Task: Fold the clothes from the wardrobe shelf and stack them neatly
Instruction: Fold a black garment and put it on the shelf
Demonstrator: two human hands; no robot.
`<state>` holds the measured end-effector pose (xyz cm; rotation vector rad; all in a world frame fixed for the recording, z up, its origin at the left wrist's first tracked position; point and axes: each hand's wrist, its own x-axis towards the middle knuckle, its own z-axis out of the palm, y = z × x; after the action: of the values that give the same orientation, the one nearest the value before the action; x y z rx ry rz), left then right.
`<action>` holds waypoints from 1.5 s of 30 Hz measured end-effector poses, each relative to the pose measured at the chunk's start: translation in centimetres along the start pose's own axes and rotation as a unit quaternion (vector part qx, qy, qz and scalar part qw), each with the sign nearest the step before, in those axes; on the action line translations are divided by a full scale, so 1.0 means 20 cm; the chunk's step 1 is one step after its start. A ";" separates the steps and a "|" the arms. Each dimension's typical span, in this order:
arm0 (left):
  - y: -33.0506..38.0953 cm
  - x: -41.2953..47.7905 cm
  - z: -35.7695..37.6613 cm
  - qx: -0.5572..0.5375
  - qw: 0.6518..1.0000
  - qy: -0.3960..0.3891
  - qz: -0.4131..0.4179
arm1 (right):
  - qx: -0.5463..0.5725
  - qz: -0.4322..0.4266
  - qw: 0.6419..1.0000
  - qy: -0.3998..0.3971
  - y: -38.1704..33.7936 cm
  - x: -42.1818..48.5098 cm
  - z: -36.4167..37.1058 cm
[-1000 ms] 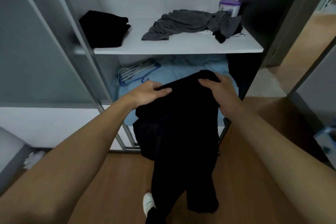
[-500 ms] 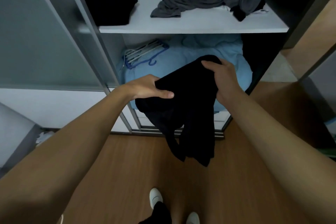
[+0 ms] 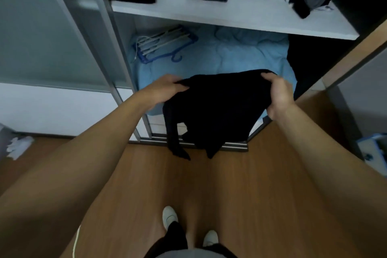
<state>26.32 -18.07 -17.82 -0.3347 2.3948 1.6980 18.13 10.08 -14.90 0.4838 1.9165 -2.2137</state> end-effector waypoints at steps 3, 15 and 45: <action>0.09 0.08 0.00 -0.020 0.999 0.020 0.025 | -0.257 0.025 0.966 0.020 0.11 0.04 -0.02; 0.26 0.09 0.10 -0.050 0.994 -0.025 0.096 | -0.439 -0.247 0.829 -0.242 0.18 -0.14 0.44; -0.03 -0.05 0.37 0.009 0.983 0.183 -0.028 | -0.387 -0.132 0.854 -0.321 0.22 -0.03 -0.25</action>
<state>27.58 -11.22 -20.52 -0.7648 2.6173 1.7125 20.72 14.23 -19.31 -0.5964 2.2679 -1.2256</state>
